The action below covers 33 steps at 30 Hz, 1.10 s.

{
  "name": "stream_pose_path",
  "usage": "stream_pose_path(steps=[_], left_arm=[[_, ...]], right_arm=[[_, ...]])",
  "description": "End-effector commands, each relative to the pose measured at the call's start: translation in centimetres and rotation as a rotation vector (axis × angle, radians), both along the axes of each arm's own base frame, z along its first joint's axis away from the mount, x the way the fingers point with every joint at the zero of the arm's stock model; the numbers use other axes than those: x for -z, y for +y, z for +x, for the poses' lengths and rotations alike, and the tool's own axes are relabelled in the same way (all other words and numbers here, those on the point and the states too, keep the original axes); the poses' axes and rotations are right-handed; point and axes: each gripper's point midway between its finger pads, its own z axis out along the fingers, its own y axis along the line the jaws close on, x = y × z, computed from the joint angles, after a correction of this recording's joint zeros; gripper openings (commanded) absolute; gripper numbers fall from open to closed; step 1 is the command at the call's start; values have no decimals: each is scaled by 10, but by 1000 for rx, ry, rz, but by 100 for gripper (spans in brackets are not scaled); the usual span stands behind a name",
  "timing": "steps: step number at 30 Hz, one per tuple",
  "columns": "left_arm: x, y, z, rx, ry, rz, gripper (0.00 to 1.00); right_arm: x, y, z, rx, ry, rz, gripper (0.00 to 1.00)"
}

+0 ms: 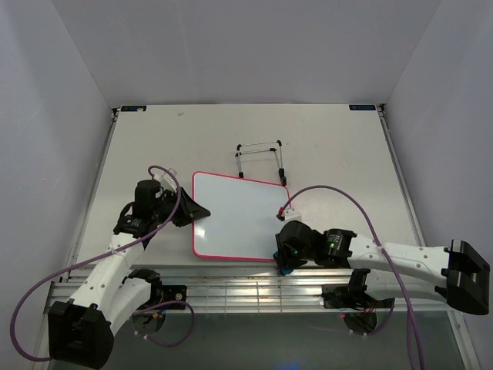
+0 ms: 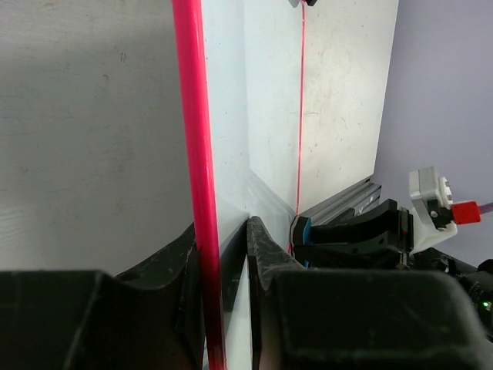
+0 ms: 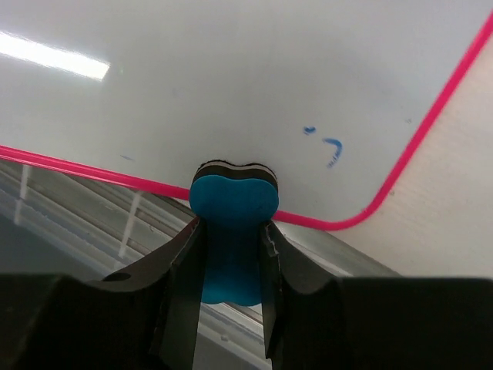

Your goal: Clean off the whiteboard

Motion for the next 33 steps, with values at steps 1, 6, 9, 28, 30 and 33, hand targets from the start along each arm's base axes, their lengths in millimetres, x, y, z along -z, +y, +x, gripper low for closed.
stream_pose_path(steps=[1, 6, 9, 28, 30, 33], left_arm=[[2, 23, 21, -56, -127, 156, 0], [1, 23, 20, -54, -130, 153, 0], [0, 21, 20, -48, -131, 149, 0], [-2, 17, 19, -23, -145, 130, 0], [-2, 16, 18, -18, -144, 125, 0], [-2, 16, 18, -15, -144, 123, 0]], right_arm=[[32, -57, -22, 90, 105, -195, 8], [42, -82, -33, 161, 156, -270, 8], [42, -84, -29, 190, 146, -280, 8], [-42, -30, 35, 171, -123, -18, 8], [-55, 0, 43, 114, -160, 94, 8], [-57, 29, 44, -7, -182, 175, 8]])
